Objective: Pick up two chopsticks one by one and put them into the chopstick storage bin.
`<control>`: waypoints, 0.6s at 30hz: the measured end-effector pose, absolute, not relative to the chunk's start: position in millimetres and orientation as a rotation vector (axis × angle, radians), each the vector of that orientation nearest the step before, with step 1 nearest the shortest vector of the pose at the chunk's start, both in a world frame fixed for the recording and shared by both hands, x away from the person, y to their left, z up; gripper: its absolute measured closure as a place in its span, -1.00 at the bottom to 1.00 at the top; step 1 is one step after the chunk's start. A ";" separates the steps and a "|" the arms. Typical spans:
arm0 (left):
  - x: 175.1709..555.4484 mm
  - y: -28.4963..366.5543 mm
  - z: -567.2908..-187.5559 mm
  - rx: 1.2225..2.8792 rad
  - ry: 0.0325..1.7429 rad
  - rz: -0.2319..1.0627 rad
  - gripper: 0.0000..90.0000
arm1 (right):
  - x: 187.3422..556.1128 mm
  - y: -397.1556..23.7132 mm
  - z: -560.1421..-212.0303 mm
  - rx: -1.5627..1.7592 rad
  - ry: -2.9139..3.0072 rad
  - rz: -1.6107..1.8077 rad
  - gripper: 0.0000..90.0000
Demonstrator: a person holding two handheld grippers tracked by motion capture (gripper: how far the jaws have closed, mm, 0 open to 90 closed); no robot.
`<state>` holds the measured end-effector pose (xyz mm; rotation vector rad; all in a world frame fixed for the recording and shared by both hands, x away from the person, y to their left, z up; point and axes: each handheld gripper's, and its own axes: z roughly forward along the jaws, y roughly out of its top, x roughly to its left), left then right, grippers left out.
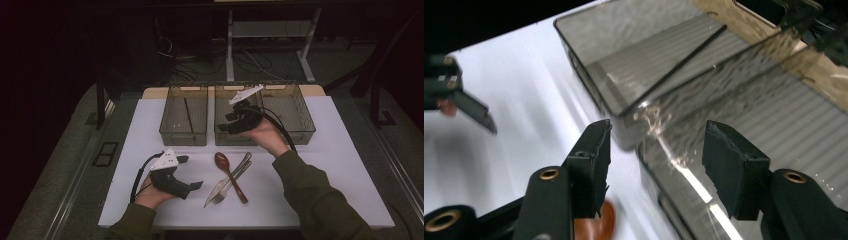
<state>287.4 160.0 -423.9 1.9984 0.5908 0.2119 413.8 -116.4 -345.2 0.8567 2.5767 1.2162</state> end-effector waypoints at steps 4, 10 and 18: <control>287.1 160.2 -423.8 1.995 0.596 0.215 -1.00 | 403.9 -132.7 -347.7 0.860 2.566 1.227 -0.04; 286.6 160.0 -423.7 1.997 0.593 0.216 -1.00 | 388.2 -160.4 -350.9 0.866 2.549 1.232 -0.04; 286.4 160.1 -424.1 1.998 0.596 0.218 -1.00 | 368.0 -202.1 -360.7 0.925 2.514 1.216 -0.05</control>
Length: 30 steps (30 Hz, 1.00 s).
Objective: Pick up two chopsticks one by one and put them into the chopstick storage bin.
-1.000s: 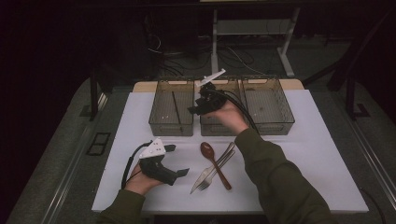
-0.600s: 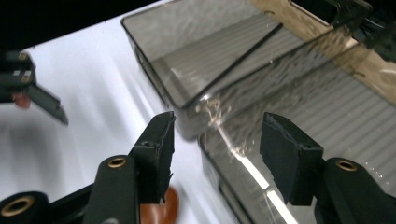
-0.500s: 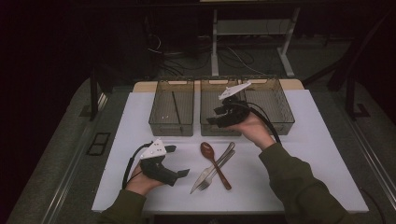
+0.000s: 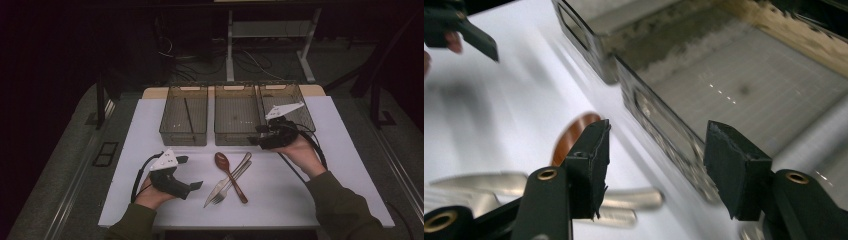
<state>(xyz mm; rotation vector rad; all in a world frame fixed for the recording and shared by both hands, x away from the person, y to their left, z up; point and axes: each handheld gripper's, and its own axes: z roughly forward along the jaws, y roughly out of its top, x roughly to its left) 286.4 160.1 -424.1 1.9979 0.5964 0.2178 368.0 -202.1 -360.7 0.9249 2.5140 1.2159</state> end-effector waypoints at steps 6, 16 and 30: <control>286.1 159.6 -424.3 1.996 0.598 0.221 -1.00 | 354.5 -229.6 -368.1 0.976 2.508 1.189 -0.02; 286.0 159.3 -424.5 1.996 0.602 0.220 -1.00 | 336.0 -259.9 -385.4 1.062 2.520 1.129 0.06; 285.6 159.2 -424.7 2.002 0.606 0.217 -1.00 | 317.7 -285.9 -420.6 1.208 2.533 0.964 0.30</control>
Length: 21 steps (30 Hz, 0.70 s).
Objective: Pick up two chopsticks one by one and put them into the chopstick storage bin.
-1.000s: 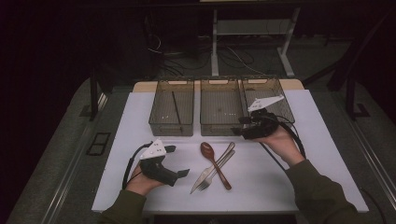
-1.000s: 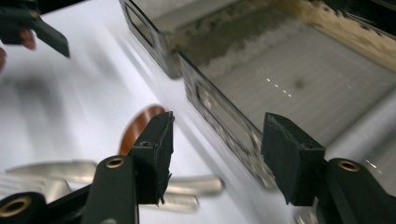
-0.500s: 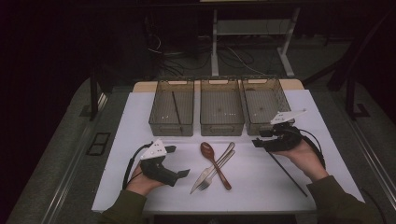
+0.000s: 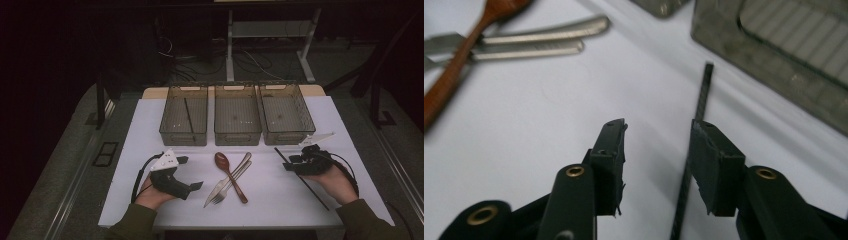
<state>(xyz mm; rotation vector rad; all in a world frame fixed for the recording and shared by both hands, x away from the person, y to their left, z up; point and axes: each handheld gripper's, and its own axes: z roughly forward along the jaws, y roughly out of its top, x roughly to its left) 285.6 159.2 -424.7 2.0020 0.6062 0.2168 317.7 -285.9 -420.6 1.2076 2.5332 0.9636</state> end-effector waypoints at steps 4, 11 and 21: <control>285.7 159.3 -424.9 2.004 0.606 0.216 -1.00 | 314.5 -292.7 -428.5 1.240 2.532 0.911 0.43; 285.9 159.6 -424.6 2.012 0.603 0.220 -1.00 | 310.8 -299.0 -434.7 1.260 2.538 0.874 0.63; 285.2 159.7 -424.6 2.005 0.609 0.218 -1.00 | 306.7 -297.4 -437.2 1.268 2.544 0.810 0.79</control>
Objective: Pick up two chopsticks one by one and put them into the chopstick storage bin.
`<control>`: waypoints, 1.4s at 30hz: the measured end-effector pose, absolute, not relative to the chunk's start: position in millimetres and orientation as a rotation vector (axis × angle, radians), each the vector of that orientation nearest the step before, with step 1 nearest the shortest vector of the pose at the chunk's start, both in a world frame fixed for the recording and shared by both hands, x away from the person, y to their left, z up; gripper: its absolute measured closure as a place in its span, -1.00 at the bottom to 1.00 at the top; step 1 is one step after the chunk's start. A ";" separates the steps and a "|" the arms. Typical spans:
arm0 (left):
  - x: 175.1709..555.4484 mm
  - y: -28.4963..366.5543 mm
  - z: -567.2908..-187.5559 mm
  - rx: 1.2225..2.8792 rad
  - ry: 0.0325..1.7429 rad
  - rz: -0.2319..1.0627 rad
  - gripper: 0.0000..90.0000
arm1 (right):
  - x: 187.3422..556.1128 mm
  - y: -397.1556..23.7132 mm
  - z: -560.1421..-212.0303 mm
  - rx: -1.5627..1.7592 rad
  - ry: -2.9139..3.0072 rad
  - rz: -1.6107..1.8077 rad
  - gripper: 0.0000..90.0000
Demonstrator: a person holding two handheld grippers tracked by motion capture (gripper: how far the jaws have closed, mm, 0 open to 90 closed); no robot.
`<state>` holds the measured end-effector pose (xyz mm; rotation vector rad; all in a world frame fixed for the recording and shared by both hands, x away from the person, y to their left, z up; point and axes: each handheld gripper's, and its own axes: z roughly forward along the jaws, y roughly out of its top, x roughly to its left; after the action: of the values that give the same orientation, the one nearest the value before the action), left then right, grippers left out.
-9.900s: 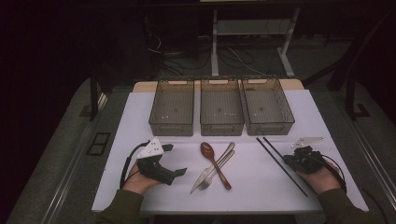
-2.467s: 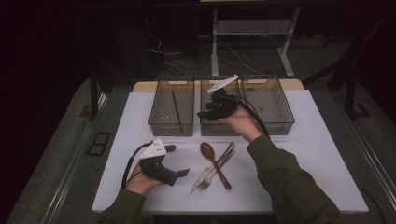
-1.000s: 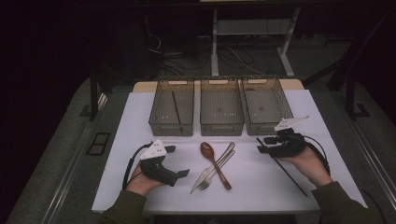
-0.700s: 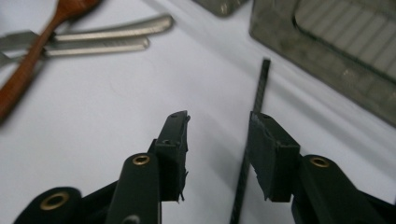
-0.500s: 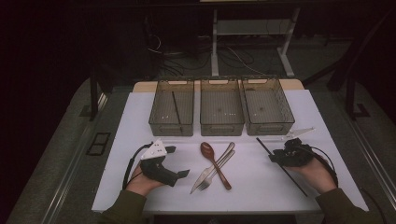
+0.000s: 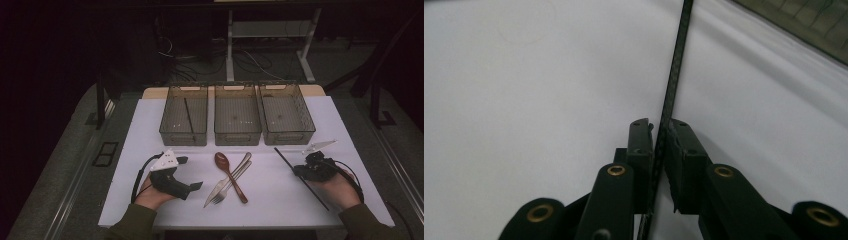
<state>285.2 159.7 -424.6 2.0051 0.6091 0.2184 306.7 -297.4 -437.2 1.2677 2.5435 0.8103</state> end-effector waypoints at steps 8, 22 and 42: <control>285.3 158.7 -424.7 2.012 0.602 0.219 -1.00 | 305.8 -299.1 -438.0 1.272 2.545 0.814 0.85; 285.0 158.8 -424.5 2.013 0.602 0.217 -1.00 | 308.1 -300.9 -437.5 1.256 2.552 0.811 0.88; 285.4 158.2 -424.9 2.011 0.599 0.220 -1.00 | 305.7 -303.6 -433.8 1.232 2.523 0.883 0.89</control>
<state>285.4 158.2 -424.9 2.0113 0.5992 0.2197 305.7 -303.6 -433.8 1.2323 2.5229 0.8832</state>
